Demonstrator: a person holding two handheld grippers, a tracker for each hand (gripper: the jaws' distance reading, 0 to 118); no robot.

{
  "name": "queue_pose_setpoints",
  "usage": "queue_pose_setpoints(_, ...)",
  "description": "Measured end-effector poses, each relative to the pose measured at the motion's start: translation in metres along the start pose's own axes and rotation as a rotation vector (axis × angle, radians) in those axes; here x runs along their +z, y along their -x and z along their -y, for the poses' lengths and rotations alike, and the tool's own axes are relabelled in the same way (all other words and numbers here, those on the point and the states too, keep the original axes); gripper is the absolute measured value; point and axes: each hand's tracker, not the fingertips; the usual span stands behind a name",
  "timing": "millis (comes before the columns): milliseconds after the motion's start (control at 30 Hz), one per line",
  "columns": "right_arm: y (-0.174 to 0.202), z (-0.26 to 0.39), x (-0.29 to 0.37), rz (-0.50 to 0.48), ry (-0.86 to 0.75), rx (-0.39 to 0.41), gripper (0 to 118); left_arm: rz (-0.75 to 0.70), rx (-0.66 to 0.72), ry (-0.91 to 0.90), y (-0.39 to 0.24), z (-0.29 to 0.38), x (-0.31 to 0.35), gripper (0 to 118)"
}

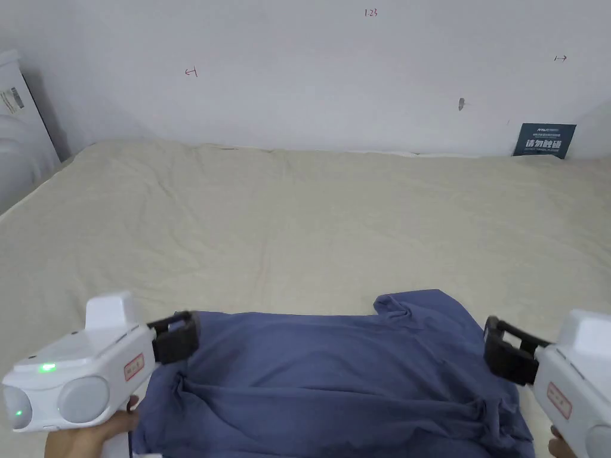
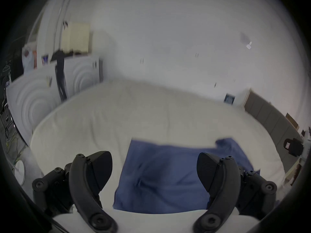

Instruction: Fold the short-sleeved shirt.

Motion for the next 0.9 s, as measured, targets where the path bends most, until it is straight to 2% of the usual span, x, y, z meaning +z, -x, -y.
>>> queue_pose_setpoints(100,0.015,-0.02,0.016,0.009,-0.141,0.061,100,0.008,-0.016,-0.144,-0.019,-0.018,0.017,101)
queue_pose_setpoints(133,0.02,-0.025,0.019,0.025,-0.171,0.079,100,0.013,-0.019,-0.183,-0.016,-0.018,0.011,91)
queue_pose_setpoints(200,0.025,-0.028,0.024,0.033,-0.225,0.091,91,0.049,-0.052,-0.232,-0.024,-0.022,0.016,51)
queue_pose_setpoints(233,0.027,-0.029,0.026,0.024,-0.251,0.087,78,0.052,-0.076,-0.248,-0.029,-0.022,0.017,32)
queue_pose_setpoints(333,0.029,-0.03,0.028,-0.01,-0.254,0.074,58,0.025,-0.154,-0.288,-0.042,-0.02,0.015,15)
queue_pose_setpoints(367,0.031,-0.029,0.027,-0.007,-0.256,0.075,23,0.037,-0.168,-0.311,-0.043,-0.018,0.015,0)
queue_pose_setpoints(400,0.032,-0.028,0.025,-0.01,-0.257,0.077,3,0.058,-0.172,-0.284,-0.046,-0.018,0.013,0)
queue_pose_setpoints(467,0.03,-0.026,0.021,-0.029,-0.25,0.071,1,0.097,-0.167,-0.246,-0.044,-0.018,0.006,0)
queue_pose_setpoints(600,0.03,-0.025,0.011,-0.024,-0.233,0.073,1,0.07,-0.161,-0.199,-0.038,-0.021,-0.016,0)
queue_pose_setpoints(733,0.028,-0.028,-0.004,-0.029,-0.216,0.066,1,0.09,-0.12,-0.029,-0.026,-0.035,-0.055,0)
queue_pose_setpoints(900,0.028,-0.026,-0.032,-0.017,-0.182,0.069,1,0.11,-0.061,0.241,0.011,-0.035,-0.15,0)
